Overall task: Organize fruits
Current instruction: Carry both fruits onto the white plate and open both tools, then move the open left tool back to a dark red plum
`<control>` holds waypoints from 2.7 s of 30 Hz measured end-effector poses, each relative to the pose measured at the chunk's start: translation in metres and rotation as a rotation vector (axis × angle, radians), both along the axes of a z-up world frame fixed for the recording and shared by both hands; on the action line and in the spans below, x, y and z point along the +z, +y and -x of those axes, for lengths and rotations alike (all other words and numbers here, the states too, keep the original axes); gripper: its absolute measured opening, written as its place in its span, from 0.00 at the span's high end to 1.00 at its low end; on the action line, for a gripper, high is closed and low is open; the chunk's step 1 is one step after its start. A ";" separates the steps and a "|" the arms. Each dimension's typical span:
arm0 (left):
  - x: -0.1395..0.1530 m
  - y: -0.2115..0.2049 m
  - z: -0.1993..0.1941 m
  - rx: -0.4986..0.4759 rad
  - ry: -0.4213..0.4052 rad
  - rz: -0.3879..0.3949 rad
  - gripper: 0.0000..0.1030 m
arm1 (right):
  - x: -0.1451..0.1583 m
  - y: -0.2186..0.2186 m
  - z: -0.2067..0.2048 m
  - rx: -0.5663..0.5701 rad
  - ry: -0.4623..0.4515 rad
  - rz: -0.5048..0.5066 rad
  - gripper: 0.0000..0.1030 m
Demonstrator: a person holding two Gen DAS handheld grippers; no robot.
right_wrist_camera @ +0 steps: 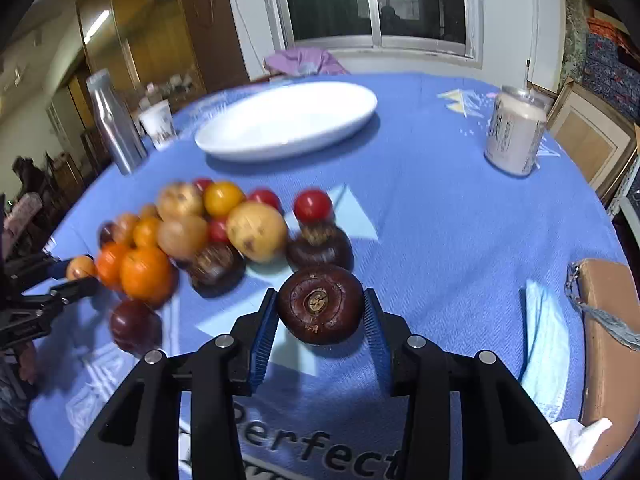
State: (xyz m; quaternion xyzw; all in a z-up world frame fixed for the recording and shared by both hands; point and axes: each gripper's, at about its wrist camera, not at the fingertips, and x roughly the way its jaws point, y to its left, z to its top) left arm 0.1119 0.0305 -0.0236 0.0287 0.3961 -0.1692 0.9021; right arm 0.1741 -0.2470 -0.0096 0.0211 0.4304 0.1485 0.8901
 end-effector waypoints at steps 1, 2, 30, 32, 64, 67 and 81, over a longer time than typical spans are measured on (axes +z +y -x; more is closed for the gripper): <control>0.013 0.000 -0.006 -0.005 -0.014 0.010 0.61 | 0.012 0.000 -0.001 0.006 -0.020 -0.017 0.58; 0.026 -0.001 -0.013 -0.001 -0.037 0.009 0.61 | 0.023 0.002 -0.003 0.013 -0.037 -0.020 0.58; 0.029 -0.031 -0.221 0.106 -0.017 -0.021 0.27 | 0.026 0.058 -0.199 -0.070 -0.002 -0.076 0.45; 0.054 -0.017 -0.201 0.139 -0.080 -0.004 0.14 | 0.066 0.050 -0.177 -0.057 -0.077 -0.116 0.36; -0.018 0.038 -0.043 0.212 -0.104 -0.212 0.09 | 0.029 -0.011 -0.049 -0.107 -0.044 -0.049 0.13; -0.014 0.034 -0.042 0.194 -0.136 -0.210 0.28 | 0.022 -0.011 -0.053 -0.110 -0.013 -0.041 0.13; -0.022 0.052 -0.051 0.123 -0.002 -0.054 0.38 | 0.018 -0.010 -0.054 -0.103 0.009 -0.038 0.13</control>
